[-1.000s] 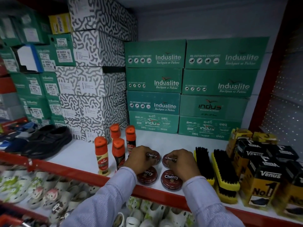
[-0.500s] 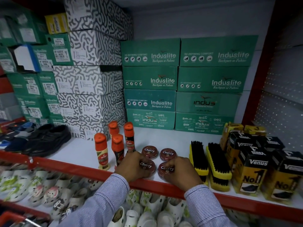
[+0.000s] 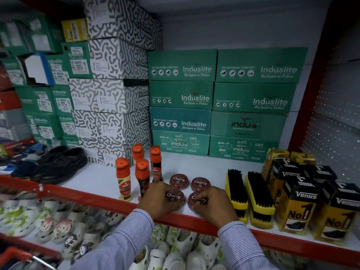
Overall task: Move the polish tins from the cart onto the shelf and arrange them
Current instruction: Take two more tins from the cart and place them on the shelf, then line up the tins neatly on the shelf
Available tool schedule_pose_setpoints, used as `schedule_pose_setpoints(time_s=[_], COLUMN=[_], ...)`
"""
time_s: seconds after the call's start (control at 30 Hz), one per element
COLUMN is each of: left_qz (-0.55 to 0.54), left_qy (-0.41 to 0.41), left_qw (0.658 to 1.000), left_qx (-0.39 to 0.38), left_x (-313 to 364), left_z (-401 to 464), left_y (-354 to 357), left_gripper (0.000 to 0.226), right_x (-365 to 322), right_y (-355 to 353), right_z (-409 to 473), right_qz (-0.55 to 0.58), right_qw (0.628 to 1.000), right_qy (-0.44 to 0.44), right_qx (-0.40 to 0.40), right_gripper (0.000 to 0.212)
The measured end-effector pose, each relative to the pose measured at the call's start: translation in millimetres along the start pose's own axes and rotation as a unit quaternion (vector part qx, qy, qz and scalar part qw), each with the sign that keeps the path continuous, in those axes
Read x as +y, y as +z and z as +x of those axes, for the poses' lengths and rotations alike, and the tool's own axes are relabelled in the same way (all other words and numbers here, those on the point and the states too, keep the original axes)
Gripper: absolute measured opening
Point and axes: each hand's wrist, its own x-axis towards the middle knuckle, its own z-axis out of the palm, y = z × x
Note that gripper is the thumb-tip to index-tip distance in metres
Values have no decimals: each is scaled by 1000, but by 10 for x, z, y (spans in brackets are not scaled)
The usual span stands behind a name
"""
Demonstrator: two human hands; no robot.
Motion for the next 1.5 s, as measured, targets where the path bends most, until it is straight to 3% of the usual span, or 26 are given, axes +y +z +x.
schedule_pose_setpoints(time_s=[0.23,0.4,0.47,0.6,0.73,1.03,1.5], left_qz=[15,27,0,-1,32,35,12], left_qy=[-9,69,102,154,168,164,158], left_qw=[1000,996,994,988,983,985,986], left_qx=[-1,55,49,-25,-67,-37,-41], left_x=[18,393,663,1059,1204,1237,1258], left_z=[-6,67,107,242,299,255,249], left_y=[-6,77,189,530,718,791,742], left_gripper=[31,31,47,64,60,45,41], right_x=[-89,35,180,477,648,774,765], right_y=[-202,-669,-890,-1100,-1033,-983,-980], right_z=[-117,-317,-392,-480,-478,-402,-402], right_qz=[24,2,-11,-99,-130,-156,-166], right_qw=[1000,987,980,990,991,987,985], right_qy=[-4,-84,-77,-27,16,9,16], right_qx=[7,138,181,100,30,31,33], right_gripper=[34,28,29,39,55,51,50])
